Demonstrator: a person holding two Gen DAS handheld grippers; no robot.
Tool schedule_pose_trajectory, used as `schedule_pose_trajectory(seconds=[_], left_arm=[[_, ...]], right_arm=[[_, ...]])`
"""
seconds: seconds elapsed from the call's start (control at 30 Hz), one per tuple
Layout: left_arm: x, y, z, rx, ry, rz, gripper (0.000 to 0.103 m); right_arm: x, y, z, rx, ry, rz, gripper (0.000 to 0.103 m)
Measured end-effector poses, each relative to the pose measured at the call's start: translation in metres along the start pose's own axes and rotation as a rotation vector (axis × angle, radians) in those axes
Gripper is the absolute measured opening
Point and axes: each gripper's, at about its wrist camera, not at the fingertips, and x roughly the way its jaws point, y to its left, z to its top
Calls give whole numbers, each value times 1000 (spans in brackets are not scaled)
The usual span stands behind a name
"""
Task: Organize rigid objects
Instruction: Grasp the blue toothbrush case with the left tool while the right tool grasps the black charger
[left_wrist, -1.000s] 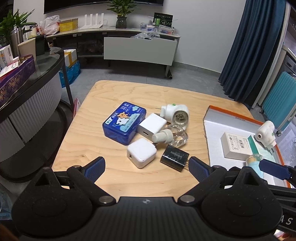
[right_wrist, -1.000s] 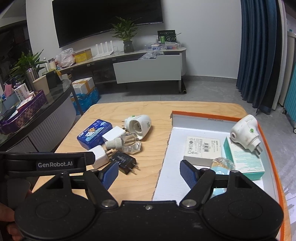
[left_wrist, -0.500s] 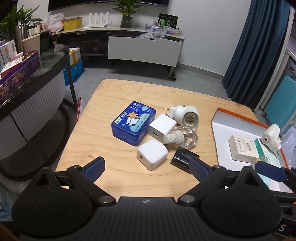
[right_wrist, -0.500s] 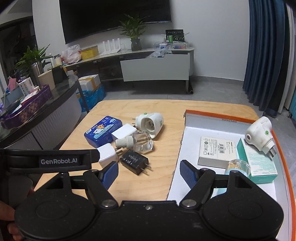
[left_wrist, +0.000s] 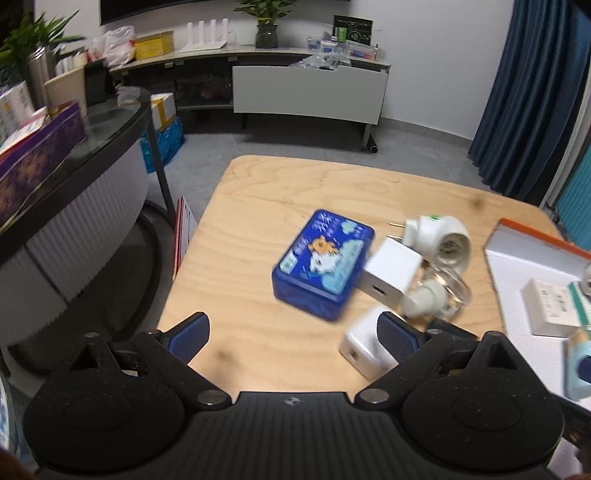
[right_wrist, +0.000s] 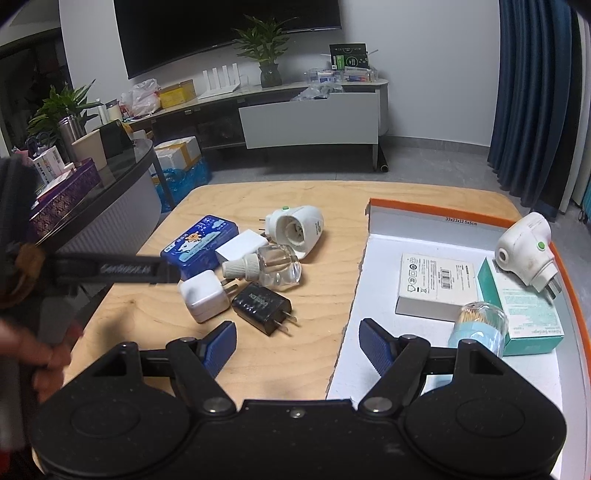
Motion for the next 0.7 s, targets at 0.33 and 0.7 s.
schedule_pose_trajectory(seconds=[0.33, 0.7], left_arm=[[55, -6, 22, 142, 9, -11, 98], [60, 1, 19, 110, -15, -87, 62]], right_arm=[[19, 0, 0, -32, 38, 11, 87], [65, 21, 11, -128, 85, 56, 87]])
